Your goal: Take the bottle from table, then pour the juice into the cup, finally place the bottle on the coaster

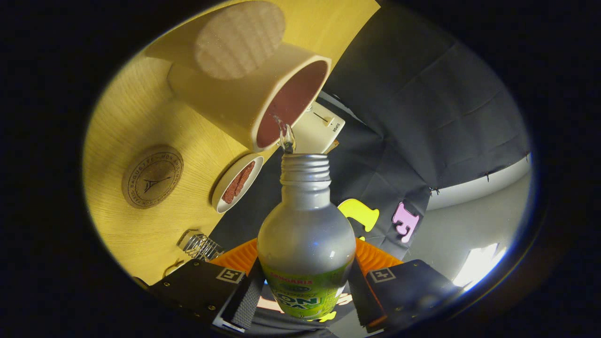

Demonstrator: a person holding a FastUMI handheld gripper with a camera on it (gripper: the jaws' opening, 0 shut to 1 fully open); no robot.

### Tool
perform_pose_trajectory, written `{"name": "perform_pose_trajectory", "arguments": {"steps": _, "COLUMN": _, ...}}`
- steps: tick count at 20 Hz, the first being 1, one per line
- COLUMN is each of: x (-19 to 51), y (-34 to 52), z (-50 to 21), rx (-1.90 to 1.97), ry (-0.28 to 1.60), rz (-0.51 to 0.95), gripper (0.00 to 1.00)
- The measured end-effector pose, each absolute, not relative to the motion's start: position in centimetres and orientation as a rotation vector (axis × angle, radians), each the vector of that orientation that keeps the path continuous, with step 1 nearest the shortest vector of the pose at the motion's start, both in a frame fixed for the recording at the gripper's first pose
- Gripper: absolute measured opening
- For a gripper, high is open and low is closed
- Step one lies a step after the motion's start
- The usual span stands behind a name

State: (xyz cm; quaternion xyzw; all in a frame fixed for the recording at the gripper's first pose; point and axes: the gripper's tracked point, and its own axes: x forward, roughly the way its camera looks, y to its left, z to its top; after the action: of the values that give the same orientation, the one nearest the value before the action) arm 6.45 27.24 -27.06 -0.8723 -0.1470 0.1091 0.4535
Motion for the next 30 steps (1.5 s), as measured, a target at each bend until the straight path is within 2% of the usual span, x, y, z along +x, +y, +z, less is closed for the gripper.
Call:
{"name": "perform_pose_trajectory", "arguments": {"steps": 17, "x": 5.8, "y": 30.1, "z": -25.8, "rx": -2.32, "ry": -0.518, "rz": 0.244, "gripper": 0.81}}
{"name": "perform_pose_trajectory", "arguments": {"steps": 30, "x": 5.1, "y": 31.1, "z": -25.4, "rx": -2.427, "ry": -0.552, "rz": 0.275, "gripper": 0.81}}
